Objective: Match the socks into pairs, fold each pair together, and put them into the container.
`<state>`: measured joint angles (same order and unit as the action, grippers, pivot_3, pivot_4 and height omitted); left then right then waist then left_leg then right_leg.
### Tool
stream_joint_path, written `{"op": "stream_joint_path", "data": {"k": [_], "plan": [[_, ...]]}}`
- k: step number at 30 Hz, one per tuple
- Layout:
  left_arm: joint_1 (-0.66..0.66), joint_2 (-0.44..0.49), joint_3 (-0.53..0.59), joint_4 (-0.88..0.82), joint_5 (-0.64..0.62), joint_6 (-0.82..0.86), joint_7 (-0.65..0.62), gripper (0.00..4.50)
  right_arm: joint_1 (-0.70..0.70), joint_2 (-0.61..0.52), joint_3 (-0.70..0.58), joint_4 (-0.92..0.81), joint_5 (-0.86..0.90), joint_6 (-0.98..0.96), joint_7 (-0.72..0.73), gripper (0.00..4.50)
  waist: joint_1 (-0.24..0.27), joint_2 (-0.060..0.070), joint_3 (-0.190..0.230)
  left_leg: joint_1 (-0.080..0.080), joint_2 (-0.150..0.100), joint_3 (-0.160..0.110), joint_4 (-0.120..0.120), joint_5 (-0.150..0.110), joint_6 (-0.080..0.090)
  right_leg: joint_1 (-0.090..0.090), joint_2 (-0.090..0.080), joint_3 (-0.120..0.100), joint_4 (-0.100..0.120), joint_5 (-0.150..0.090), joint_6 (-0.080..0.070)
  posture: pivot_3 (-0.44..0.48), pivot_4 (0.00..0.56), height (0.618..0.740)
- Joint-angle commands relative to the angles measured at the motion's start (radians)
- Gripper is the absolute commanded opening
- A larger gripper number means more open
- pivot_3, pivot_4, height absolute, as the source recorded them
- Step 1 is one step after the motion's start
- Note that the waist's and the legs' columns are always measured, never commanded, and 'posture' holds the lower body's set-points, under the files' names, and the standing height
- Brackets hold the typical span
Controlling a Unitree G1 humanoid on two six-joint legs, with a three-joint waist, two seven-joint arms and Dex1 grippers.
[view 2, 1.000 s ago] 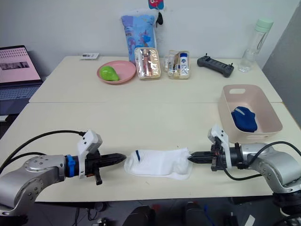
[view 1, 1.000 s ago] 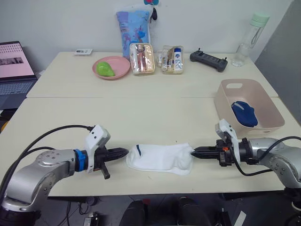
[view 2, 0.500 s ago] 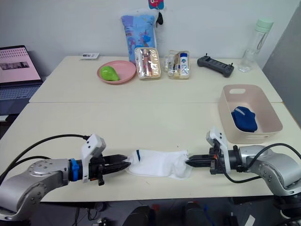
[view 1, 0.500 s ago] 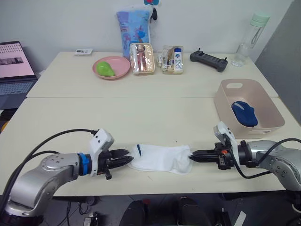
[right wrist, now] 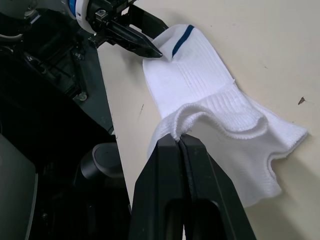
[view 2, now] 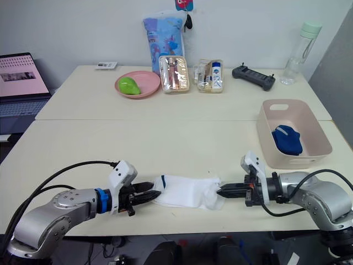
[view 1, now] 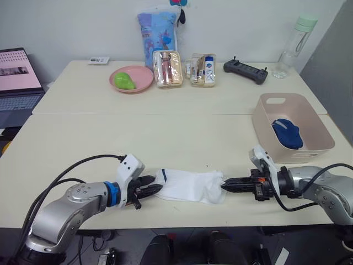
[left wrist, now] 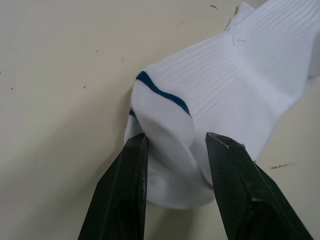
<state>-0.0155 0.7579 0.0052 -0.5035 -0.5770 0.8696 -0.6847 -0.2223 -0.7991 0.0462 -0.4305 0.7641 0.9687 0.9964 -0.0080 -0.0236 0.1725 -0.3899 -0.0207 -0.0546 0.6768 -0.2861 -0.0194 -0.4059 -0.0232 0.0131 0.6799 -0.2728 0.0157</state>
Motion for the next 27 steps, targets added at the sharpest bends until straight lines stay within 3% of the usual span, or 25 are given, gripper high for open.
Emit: {"op": "stream_joint_path", "data": {"k": [1,5,8,12,22,27], "plan": [[-0.007,-0.001,0.002,-0.012,0.008,0.0,0.007,1.86,-0.002,-0.014,-0.008,-0.03,-0.001,-0.022,0.003,0.0,0.0,0.0,0.0,0.0,0.0,0.0,0.0,0.0,0.0,0.0,0.0,0.0,0.0,0.0,0.0,0.0,0.15,0.74],[0.004,0.019,0.03,0.0,0.008,-0.007,-0.014,1.86,-0.001,-0.015,-0.009,-0.028,-0.003,-0.025,0.002,0.0,0.0,0.0,0.0,0.0,0.0,0.0,0.0,0.0,0.0,0.0,0.0,0.0,0.0,0.0,0.0,0.0,0.15,0.74],[0.009,0.03,0.049,0.008,0.002,-0.008,-0.028,1.27,-0.001,-0.013,-0.009,-0.027,-0.003,-0.025,0.003,0.0,0.0,0.0,0.0,0.0,0.0,0.0,0.0,0.0,0.0,0.0,0.0,0.0,0.0,0.0,0.0,0.0,0.15,0.74],[0.007,0.033,0.063,0.013,-0.005,-0.005,-0.039,0.02,0.004,-0.015,-0.009,-0.027,-0.004,-0.027,0.007,0.0,0.001,0.0,0.0,0.0,0.0,0.0,0.0,0.0,0.0,0.0,0.0,0.0,0.0,0.0,0.0,0.0,0.15,0.74],[0.023,0.043,0.183,-0.02,-0.134,0.063,-0.07,0.02,-0.005,-0.012,-0.02,-0.013,0.008,-0.02,0.001,0.0,0.001,0.0,0.0,0.0,0.0,0.0,0.0,0.0,0.0,0.0,0.0,0.0,0.0,0.0,0.0,0.0,0.15,0.74],[0.043,0.051,0.185,-0.024,-0.13,0.059,-0.065,0.02,-0.013,-0.003,0.002,0.009,-0.035,-0.05,-0.016,0.0,0.001,0.0,0.0,0.0,0.0,0.0,0.0,0.0,0.0,0.0,0.0,0.0,0.0,0.0,0.0,0.0,0.15,0.74]]}}
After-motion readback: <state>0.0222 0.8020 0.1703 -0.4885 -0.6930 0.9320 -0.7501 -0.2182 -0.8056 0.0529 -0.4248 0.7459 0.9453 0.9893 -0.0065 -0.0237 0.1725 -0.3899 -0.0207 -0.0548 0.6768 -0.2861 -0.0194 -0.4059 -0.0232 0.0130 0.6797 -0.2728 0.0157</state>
